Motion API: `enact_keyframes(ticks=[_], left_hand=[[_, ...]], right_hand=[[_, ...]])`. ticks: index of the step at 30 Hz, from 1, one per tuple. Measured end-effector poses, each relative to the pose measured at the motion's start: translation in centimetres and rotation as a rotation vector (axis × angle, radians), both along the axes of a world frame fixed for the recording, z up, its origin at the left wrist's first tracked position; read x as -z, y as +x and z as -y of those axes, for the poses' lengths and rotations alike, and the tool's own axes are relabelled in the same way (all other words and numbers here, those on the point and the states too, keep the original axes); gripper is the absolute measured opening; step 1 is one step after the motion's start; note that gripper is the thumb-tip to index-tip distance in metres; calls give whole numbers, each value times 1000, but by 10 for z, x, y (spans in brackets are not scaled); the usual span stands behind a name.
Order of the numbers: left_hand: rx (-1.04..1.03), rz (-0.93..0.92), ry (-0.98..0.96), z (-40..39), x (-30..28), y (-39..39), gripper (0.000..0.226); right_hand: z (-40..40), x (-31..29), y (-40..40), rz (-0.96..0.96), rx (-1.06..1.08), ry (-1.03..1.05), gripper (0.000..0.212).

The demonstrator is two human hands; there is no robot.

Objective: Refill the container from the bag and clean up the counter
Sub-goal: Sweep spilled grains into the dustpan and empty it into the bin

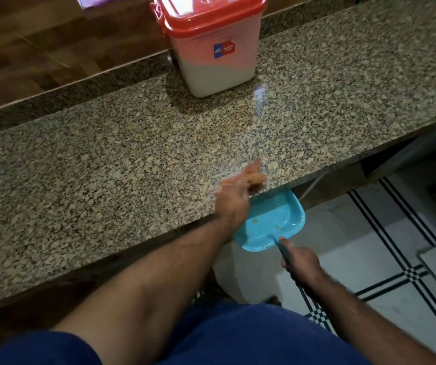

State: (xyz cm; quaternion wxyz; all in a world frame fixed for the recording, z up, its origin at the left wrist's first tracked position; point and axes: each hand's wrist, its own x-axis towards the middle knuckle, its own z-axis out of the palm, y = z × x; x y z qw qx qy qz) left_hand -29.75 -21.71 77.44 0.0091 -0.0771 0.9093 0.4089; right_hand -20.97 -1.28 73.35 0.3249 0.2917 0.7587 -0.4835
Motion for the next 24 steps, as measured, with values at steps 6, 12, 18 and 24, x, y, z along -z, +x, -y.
enact_keyframes(ticks=[6, 12, 18, 24], left_hand=[[-199, 129, 336, 7, -59, -28, 24], [-423, -97, 303, 83, -78, -19, 25], [-412, -3, -269, 34, -15, 15, 30], [-218, 196, 250, -34, -46, -31, 23]], right_hand=[[-2, -2, -10, 3, -18, -10, 66], [-7, -4, -15, 20, -13, -17, 67], [-12, -5, -16, 6, -18, -10, 69], [-34, -17, -20, -14, -58, 8, 66]])
